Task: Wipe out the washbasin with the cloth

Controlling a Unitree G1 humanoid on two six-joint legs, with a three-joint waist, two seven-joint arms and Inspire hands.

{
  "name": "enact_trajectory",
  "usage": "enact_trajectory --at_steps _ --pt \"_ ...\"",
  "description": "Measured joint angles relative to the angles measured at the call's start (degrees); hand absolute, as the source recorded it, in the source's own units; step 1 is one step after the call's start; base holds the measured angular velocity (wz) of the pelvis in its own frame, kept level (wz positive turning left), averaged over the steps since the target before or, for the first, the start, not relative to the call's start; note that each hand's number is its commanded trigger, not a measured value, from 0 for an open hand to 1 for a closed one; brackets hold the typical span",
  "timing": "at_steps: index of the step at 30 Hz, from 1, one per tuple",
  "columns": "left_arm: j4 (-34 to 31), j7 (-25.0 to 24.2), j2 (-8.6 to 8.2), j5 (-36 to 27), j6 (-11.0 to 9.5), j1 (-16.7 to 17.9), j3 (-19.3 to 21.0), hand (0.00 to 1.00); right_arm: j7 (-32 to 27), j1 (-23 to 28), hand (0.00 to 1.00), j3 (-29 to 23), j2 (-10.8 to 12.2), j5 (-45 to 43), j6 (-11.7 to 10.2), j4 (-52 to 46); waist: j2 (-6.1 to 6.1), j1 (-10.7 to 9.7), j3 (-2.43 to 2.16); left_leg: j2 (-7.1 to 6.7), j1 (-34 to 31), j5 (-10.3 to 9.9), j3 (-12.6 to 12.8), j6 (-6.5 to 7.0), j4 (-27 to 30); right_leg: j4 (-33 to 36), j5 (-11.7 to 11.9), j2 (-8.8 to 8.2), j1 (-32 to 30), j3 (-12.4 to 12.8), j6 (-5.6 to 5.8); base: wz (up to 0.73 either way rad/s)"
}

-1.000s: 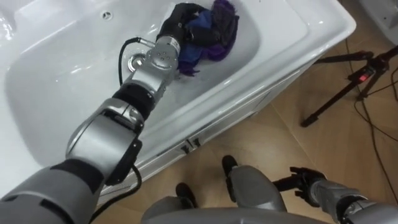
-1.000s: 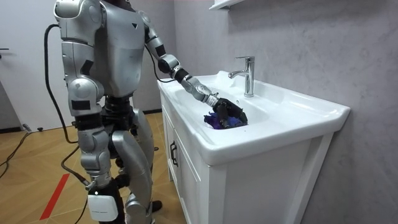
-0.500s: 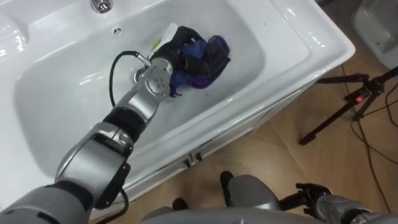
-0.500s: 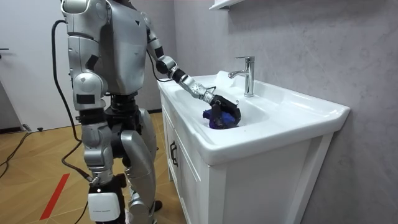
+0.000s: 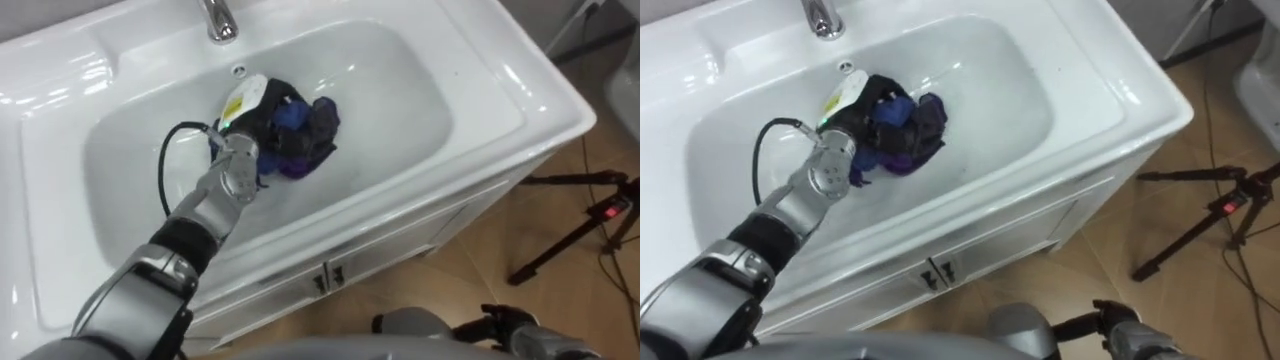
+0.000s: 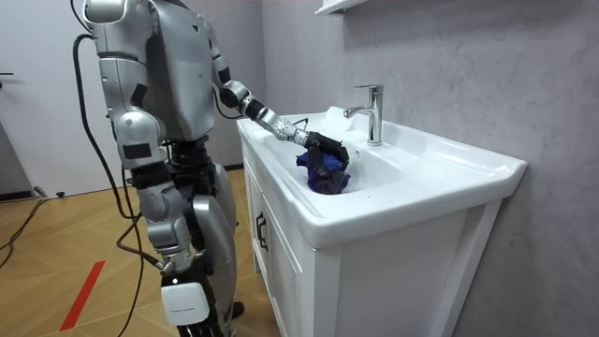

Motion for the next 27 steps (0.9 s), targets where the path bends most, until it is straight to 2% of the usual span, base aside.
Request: enact_trajectory --at_steps 2,5,7,12,17,20,27 --pt "-3.78 0.69 1.01 -0.01 0.41 2.41 -0.01 1.0 0.01 0.64 0.0 -1.65 0.03 -0.21 0.0 -0.28 -0.25 -0.18 0.12 -0.01 0.18 0.0 -0.24 0.0 -0.04 -0.78 -0.04 -0.01 0.68 -0.32 0.02 0.07" --pt "-5.76 1.38 1.58 0.36 0.92 3.42 0.08 1.0 -0.11 1.0 0.0 -2.62 0.19 -0.55 0.19 -0.25 -0.55 0.25 0.25 -0.01 0.16 0.0 -0.52 -0.01 -0.05 -0.89 -0.05 -0.01 0.81 -0.61 0.03 0.04" --pt "-7.59 1.39 2.21 2.8 1.4 4.53 0.1 1.0 -0.1 1.12 0.0 -3.92 0.36 -0.38 0.2 -0.17 -0.65 0.67 0.31 0.03 0.33 -0.02 -0.65 -0.03 -0.15 -1.82 0.05 0.1 1.37 -0.66 0.01 0.0" --pt "-7.59 2.03 2.29 6.04 1.55 6.84 0.66 1.0 -0.42 1.18 0.0 -4.19 1.21 -1.38 0.02 -0.27 -0.67 2.56 0.29 0.21 1.45 -0.24 -0.65 -0.3 -0.42 -2.28 0.07 0.29 2.57 -0.74 -0.03 0.0" --pt "-7.6 3.37 4.04 9.1 2.41 10.67 2.89 1.0 -0.78 1.93 0.0 -5.62 1.08 -3.43 0.08 -0.33 -0.23 3.11 0.21 0.4 2.76 -0.34 -1.3 -0.49 -1.26 -2.93 0.13 0.5 4.07 -1.59 -0.15 0.05" --pt "-7.66 3.9 5.43 12.43 3.27 11.14 4.14 1.0 -0.73 2.15 0.0 -6.32 0.9 -4.79 0.15 -0.32 0.23 3.58 0.2 0.39 2.79 -0.34 -1.36 -0.49 -1.37 -2.92 0.13 0.51 4.06 -1.6 -0.15 0.0" --pt "-8.16 7.85 5.76 16.39 3.25 11.25 6.86 1.0 -0.55 3.25 0.0 -6.35 0.4 -6.72 0.16 -0.28 0.76 4.72 -0.01 0.37 3.17 -0.35 -2.22 -0.51 -1.36 -2.88 0.13 0.44 4.66 -2.61 -0.17 0.05"
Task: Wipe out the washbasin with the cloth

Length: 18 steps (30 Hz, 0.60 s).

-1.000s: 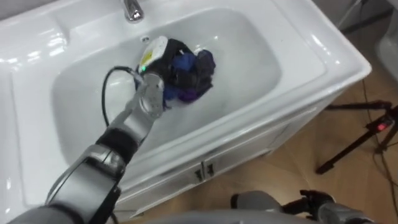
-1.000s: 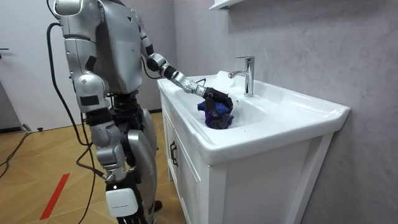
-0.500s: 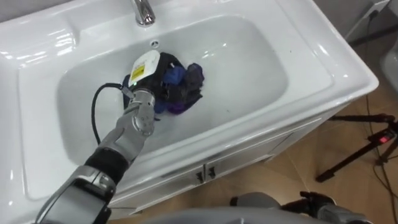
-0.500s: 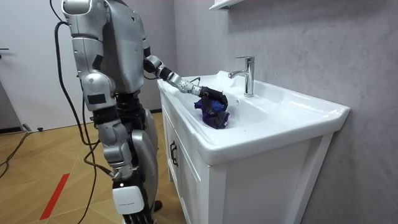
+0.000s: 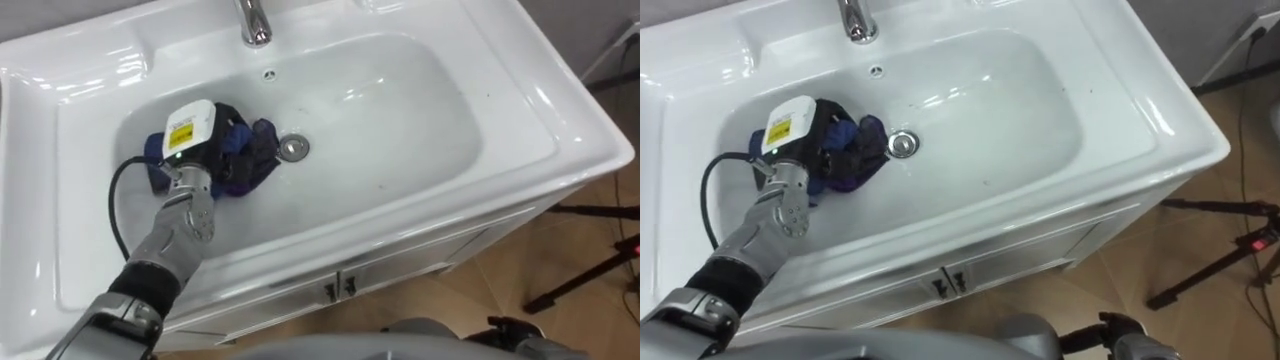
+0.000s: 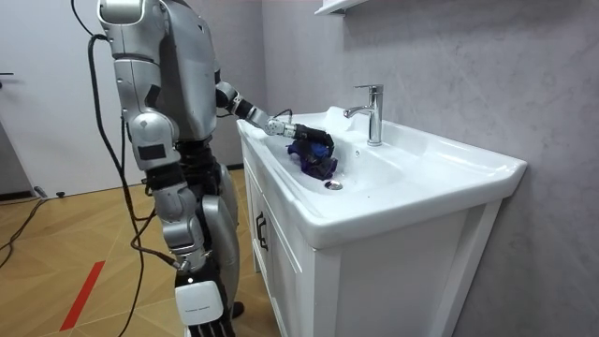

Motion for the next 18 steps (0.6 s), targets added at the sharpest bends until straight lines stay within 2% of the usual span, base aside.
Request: enact_trajectory --at_steps 4,15,18 --pt "-0.7 3.27 0.11 2.24 0.0 0.0 0.86 1.0 -0.04 0.21 0.0 0.01 -0.32 -0.02 0.74 0.02 0.37 1.11 -0.13 -0.03 -0.06 0.01 -0.48 -0.02 0.11 0.0 -0.03 -0.05 0.08 -0.3 -0.05 0.0" --pt "-0.71 7.21 0.42 3.7 -0.14 1.57 5.18 1.0 -1.68 0.62 0.0 -2.14 -0.24 -0.08 0.92 -0.03 1.44 1.36 -0.04 -0.09 0.63 0.01 -0.58 -0.05 0.09 0.0 -0.29 -0.14 1.02 -0.63 -0.16 0.01" --pt "-2.81 7.2 0.5 4.8 -0.07 1.89 6.82 1.0 -1.97 1.06 0.0 -2.84 -0.25 -2.15 0.95 -0.66 1.82 1.34 0.09 -0.11 0.5 0.01 -0.58 -0.06 0.09 -0.03 -0.31 -0.15 0.93 -0.62 -0.16 0.0"
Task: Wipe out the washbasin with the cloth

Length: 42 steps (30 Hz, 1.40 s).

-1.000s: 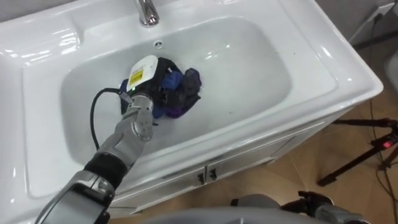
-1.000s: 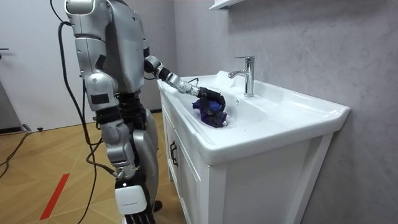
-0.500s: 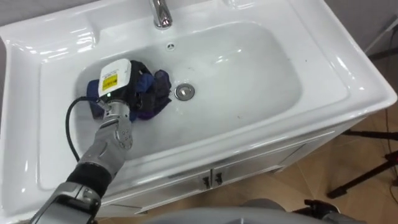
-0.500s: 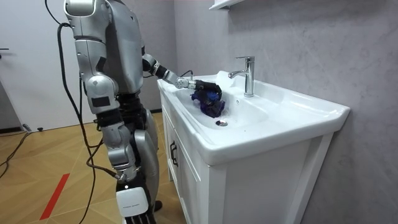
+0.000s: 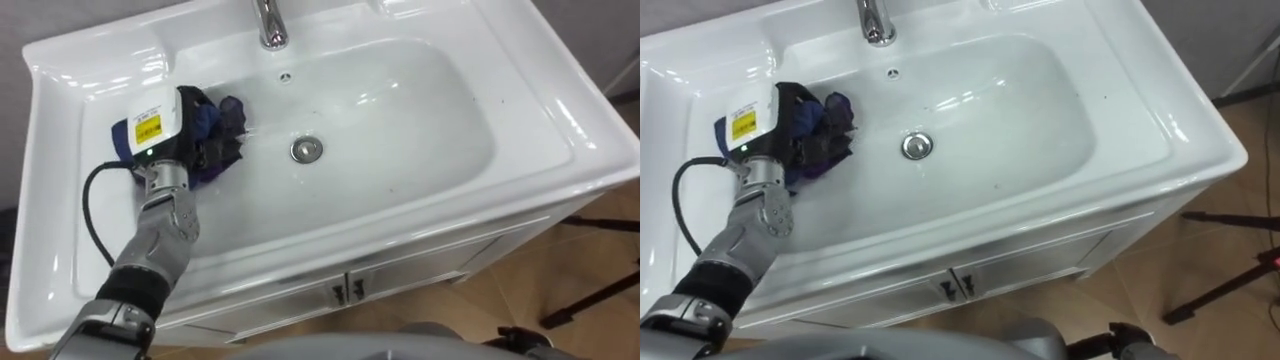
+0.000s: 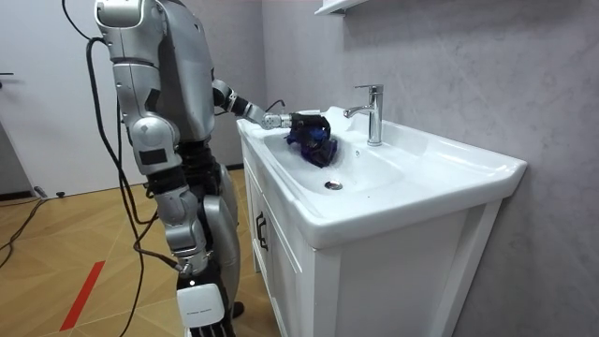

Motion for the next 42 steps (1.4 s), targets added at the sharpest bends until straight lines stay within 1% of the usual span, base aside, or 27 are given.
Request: enact_trajectory --at_steps 3,5,10,16,19,21,26,29,33,35,42 --pt "-3.11 0.02 0.61 0.0 0.0 0.07 0.62 1.0 -0.08 0.65 0.0 -0.53 -0.05 -1.84 0.1 -0.62 0.33 0.2 -0.06 0.0 -0.12 0.0 -0.01 0.0 0.0 0.05 -0.13 -0.01 0.01 0.01 -0.03 0.0" --pt "-5.03 0.04 1.53 0.0 -0.01 0.44 0.65 1.0 -0.04 0.74 0.0 -0.6 -0.13 -2.88 0.1 -0.78 0.61 0.1 -0.1 0.0 0.17 0.0 0.0 0.0 0.01 0.19 -0.2 0.0 0.04 0.04 -0.05 0.0" --pt "-8.74 0.8 2.27 -0.05 0.04 1.62 1.1 1.0 0.07 1.34 0.0 -1.99 -0.21 -5.19 0.31 -1.32 0.76 0.13 -0.12 -0.01 0.47 0.0 -0.03 0.0 0.0 0.26 -0.29 -0.01 0.39 0.19 -0.03 0.0" --pt "-9.01 2.62 2.26 -0.13 -0.11 3.24 2.54 1.0 -0.22 1.74 0.0 -3.92 -0.23 -5.29 0.31 -1.2 0.93 0.06 -0.11 -0.04 0.74 -0.09 -0.13 -0.11 -0.01 0.15 -0.57 0.03 0.88 0.31 -0.02 0.0" --pt "-9.01 2.73 2.26 -0.11 -0.38 4.5 4.5 1.0 -0.59 2.11 0.0 -3.89 -0.14 -5.32 0.37 -0.89 0.94 0.26 -0.09 -0.06 0.63 -0.09 -0.54 -0.11 -0.05 0.14 -0.62 0.04 0.91 0.19 -0.02 0.02" --pt "-8.99 2.75 2.26 -0.14 -0.25 4.75 5.89 1.0 -0.62 2.8 0.0 -3.89 -0.15 -5.32 0.52 -0.76 0.91 0.73 -0.08 -0.09 0.62 -0.09 -0.51 -0.11 -0.05 0.15 -0.64 0.01 0.92 0.05 -0.01 0.02" --pt "-8.99 2.78 2.27 -0.11 0.09 4.89 8.87 1.0 -0.53 4.37 0.0 -3.93 -0.15 -7.35 1.7 -0.77 0.78 2.99 -0.09 -0.23 0.7 -0.08 -1.12 -0.11 -0.06 0.15 -0.77 -0.09 0.91 -0.05 0.05 0.01" --pt "-8.99 2.76 2.27 0.04 0.63 5.44 9.92 1.0 -0.53 4.27 0.0 -4.03 -0.18 -9.47 2.01 -0.82 0.7 3.29 -0.11 -0.35 0.72 -0.08 -1.34 -0.1 -0.05 0.18 -0.84 -0.21 0.94 -0.21 0.11 0.03" --pt "-9.0 2.75 2.27 0.03 1.51 6.71 11.94 1.0 -0.54 4.31 0.0 -4.57 -0.19 -11.13 2.32 -0.49 0.6 3.31 -0.14 -0.39 0.72 -0.08 -1.36 -0.09 -0.03 0.18 -0.87 -0.25 1.0 -0.27 0.14 0.0" --pt "-9.0 2.75 2.27 -0.01 2.29 7.29 12.62 1.0 -0.54 4.34 0.0 -5.07 -0.2 -11.32 2.51 -0.46 0.57 3.32 -0.15 -0.46 0.72 -0.08 -1.41 -0.09 -0.03 0.2 -0.96 -0.29 1.03 -0.31 0.16 0.0" --pt "-9.04 2.75 2.27 0.0 2.33 7.45 13.0 1.0 -0.48 4.62 0.0 -5.07 -0.2 -11.47 2.82 -0.13 0.55 3.2 -0.14 -0.48 0.68 -0.07 -1.51 -0.09 -0.03 0.24 -0.99 -0.32 1.09 -0.38 0.16 0.0"
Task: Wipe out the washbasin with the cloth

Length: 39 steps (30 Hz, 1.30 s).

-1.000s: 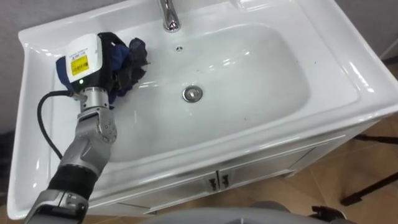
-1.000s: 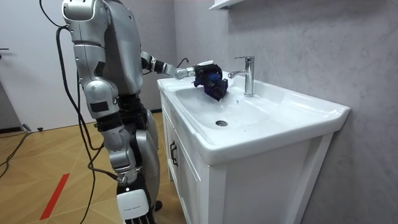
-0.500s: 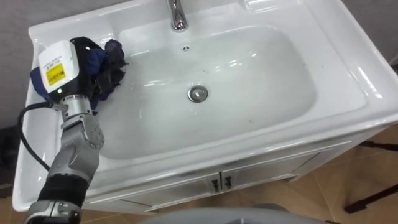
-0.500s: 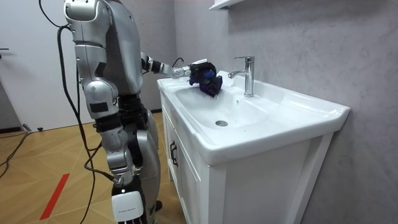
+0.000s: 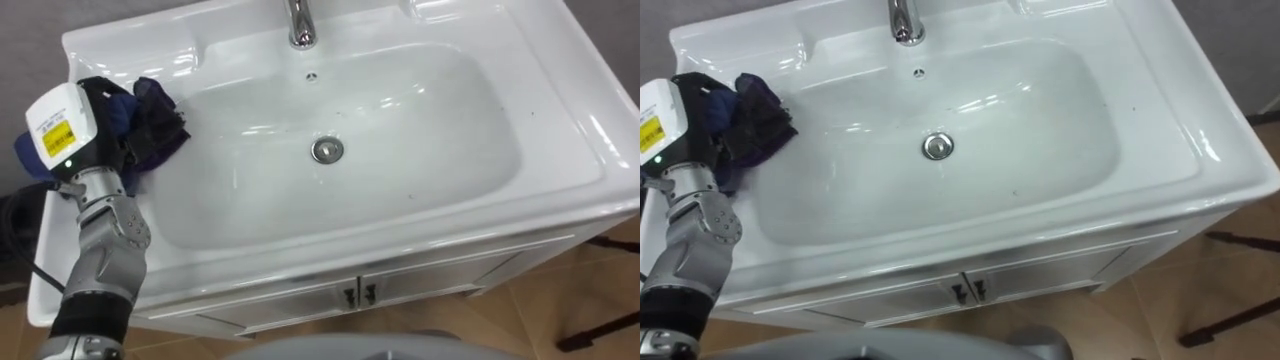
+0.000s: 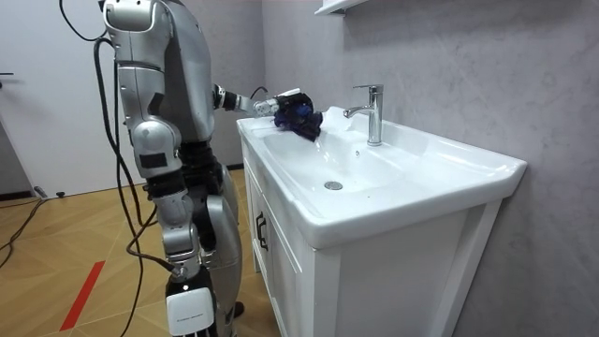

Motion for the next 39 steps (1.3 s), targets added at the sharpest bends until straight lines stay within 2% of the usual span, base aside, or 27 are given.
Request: enact_trajectory --at_steps 7,8,9,10,12,17,33,39 --pt "-0.01 0.0 0.0 0.0 0.0 0.0 0.0 1.0 0.08 -0.02 0.0 0.01 0.0 -0.02 0.02 0.0 -0.18 -0.14 -0.02 -0.01 -0.01 0.0 0.01 0.0 -0.01 -0.01 0.0 0.0 0.04 0.01 0.0 0.0" --pt "-0.01 0.0 0.0 0.0 0.01 0.02 0.0 0.91 0.21 -0.02 0.0 0.01 0.0 -0.02 0.03 0.0 -0.23 -0.13 -0.03 -0.02 0.04 0.0 0.02 0.0 -0.02 -0.01 0.0 0.0 0.05 0.0 0.0 0.0" --pt "-0.01 0.0 0.0 0.0 0.02 0.04 0.0 0.64 0.32 -0.02 0.0 0.01 0.0 -0.01 0.03 -0.01 -0.25 -0.12 -0.03 -0.02 0.06 0.0 0.03 0.0 -0.02 0.0 0.0 0.0 0.05 0.0 0.0 0.0" --pt "-0.02 -0.02 0.0 0.0 0.07 0.1 0.0 0.55 0.43 -0.01 0.0 0.0 0.0 -0.01 0.04 -0.01 -0.3 -0.17 -0.02 -0.01 0.12 0.0 0.12 0.0 -0.02 -0.01 0.0 0.0 0.04 0.01 0.0 0.0" --pt "-0.09 -0.21 0.0 0.01 0.3 0.11 0.0 0.02 0.44 0.02 0.0 0.0 0.0 -0.01 0.09 -0.01 -0.29 -0.19 -0.03 -0.02 0.16 0.0 0.12 0.0 -0.01 0.0 0.0 0.0 0.04 0.06 0.0 0.0" --pt "-0.09 -0.22 0.0 0.04 1.15 0.11 0.0 0.0 0.42 -0.05 0.0 0.0 0.0 -0.01 1.23 -0.03 -0.18 -0.16 -0.1 -0.02 0.17 0.0 0.11 0.0 0.0 0.05 0.0 0.01 0.06 0.06 0.0 0.0" --pt "-0.3 -0.21 0.0 0.04 2.34 0.09 0.21 0.0 0.33 -0.04 0.0 -0.97 -0.02 0.0 1.24 -0.03 0.35 -0.19 -0.06 -0.01 0.01 -0.01 0.1 0.0 -0.01 0.02 0.0 0.01 0.0 0.04 0.0 0.0" --pt "-3.77 -0.2 0.0 0.04 2.47 0.06 0.36 0.0 0.47 -0.02 0.0 -0.96 -0.02 0.03 1.26 0.03 0.4 -0.23 -0.07 -0.01 -0.01 -0.01 0.1 0.0 -0.01 0.03 0.0 0.01 0.01 -0.01 0.0 0.0"
